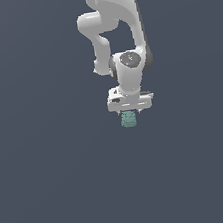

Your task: Pick up the object and move it to a goal position.

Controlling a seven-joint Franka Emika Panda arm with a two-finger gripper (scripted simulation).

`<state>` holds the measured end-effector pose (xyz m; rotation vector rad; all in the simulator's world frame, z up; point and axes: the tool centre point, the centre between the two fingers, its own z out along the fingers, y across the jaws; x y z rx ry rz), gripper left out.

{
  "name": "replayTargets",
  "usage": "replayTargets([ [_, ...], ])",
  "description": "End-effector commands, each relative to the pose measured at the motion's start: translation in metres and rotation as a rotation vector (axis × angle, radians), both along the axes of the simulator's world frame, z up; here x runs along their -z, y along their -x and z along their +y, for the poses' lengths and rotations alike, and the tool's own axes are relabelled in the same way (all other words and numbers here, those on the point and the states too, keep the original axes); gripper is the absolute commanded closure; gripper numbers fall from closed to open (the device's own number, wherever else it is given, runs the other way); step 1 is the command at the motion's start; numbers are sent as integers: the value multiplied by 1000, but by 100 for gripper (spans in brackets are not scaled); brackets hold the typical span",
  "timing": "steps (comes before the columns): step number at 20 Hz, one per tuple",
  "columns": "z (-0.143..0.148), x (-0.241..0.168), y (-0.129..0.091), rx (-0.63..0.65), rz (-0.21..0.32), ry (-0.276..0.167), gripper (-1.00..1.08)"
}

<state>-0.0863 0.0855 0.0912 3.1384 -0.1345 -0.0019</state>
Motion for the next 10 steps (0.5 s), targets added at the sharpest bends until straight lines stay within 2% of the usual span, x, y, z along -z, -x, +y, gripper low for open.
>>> replayTargets([
  [1, 0, 1, 0, 1, 0, 0, -92],
  [10, 0, 36, 2, 2, -1, 0, -92],
])
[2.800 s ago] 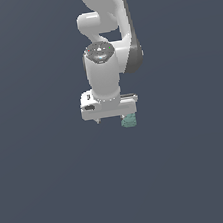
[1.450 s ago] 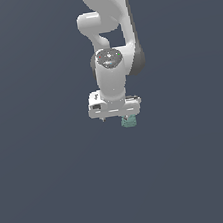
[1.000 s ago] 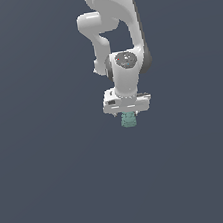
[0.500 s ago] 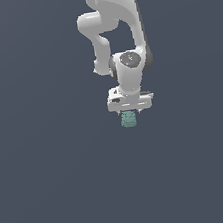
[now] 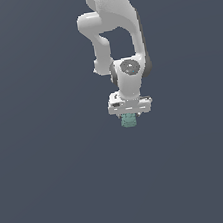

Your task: Pick up the object and move it to a goal position.

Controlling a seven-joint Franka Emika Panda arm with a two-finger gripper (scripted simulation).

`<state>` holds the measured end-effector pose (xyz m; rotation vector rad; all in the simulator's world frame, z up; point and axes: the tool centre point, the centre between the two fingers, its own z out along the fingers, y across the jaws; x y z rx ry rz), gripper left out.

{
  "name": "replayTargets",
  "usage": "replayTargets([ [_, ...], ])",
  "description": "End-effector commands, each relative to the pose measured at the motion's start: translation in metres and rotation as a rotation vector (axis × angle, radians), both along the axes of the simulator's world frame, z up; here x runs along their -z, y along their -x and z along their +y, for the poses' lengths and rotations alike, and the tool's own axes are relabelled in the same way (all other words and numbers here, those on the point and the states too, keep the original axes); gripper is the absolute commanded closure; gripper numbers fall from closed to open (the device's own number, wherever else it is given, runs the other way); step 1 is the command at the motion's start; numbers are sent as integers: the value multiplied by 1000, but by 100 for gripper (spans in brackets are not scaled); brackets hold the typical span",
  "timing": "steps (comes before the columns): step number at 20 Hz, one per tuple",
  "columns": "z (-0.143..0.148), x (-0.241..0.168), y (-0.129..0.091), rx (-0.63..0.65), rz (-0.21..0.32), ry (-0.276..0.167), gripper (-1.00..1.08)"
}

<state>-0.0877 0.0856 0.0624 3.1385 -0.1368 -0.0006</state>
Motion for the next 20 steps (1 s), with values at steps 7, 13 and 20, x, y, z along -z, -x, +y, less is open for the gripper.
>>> replayTargets([
  [7, 0, 22, 0, 1, 0, 0, -92],
  [13, 0, 22, 0, 1, 0, 0, 108],
  [20, 1, 19, 0, 0, -1, 0, 108],
])
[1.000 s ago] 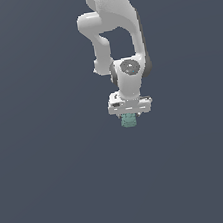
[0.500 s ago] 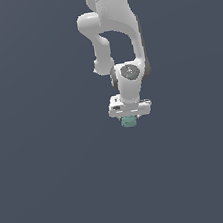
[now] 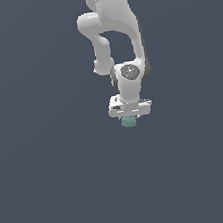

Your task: Pick up the object and move it to a goal position.

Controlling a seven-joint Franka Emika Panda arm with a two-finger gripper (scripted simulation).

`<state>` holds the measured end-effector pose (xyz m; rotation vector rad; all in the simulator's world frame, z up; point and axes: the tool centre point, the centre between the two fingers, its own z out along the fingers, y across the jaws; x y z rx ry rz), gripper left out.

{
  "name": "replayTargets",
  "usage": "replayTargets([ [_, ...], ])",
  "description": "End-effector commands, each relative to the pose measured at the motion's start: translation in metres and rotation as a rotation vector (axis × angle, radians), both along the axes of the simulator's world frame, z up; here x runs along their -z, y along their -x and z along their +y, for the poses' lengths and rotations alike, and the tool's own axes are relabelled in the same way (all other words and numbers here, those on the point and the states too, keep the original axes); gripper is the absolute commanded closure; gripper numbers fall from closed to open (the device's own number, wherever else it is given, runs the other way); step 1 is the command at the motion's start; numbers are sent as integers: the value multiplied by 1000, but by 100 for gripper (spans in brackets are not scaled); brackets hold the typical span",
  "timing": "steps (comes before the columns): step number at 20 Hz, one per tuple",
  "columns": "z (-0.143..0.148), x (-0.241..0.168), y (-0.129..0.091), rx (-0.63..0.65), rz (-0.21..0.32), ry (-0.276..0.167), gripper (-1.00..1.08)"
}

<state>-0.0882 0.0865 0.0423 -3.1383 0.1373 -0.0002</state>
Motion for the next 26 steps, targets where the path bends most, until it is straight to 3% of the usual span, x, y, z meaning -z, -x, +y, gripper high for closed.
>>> replayTargets([
  [1, 1, -2, 0, 0, 0, 0, 108],
  [10, 16, -40, 1, 0, 0, 0, 108],
  [26, 68, -166, -1, 0, 0, 1, 108],
])
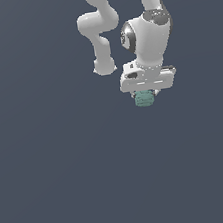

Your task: Pick up the object and move it to a goal position.

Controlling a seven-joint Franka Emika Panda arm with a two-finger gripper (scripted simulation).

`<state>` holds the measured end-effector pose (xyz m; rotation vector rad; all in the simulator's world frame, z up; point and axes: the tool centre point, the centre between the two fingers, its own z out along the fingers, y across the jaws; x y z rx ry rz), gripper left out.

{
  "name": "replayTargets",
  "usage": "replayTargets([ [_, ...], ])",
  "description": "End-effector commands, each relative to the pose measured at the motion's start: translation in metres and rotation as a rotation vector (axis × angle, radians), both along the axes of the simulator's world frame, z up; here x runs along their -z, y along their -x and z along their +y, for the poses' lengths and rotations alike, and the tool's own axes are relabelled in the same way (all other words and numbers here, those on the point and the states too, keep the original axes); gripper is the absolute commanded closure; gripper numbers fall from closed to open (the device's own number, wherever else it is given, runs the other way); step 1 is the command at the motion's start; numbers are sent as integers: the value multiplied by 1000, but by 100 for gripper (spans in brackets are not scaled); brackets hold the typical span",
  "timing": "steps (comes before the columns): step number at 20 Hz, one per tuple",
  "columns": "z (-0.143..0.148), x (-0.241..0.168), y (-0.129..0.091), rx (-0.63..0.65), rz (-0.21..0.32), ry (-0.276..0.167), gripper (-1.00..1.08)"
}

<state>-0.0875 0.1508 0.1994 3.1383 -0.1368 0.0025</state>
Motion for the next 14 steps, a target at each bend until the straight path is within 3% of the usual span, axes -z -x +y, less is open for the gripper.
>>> replayTargets([
  [1, 6, -14, 0, 1, 1, 0, 108],
  [14, 13, -31, -3, 1, 2, 0, 108],
])
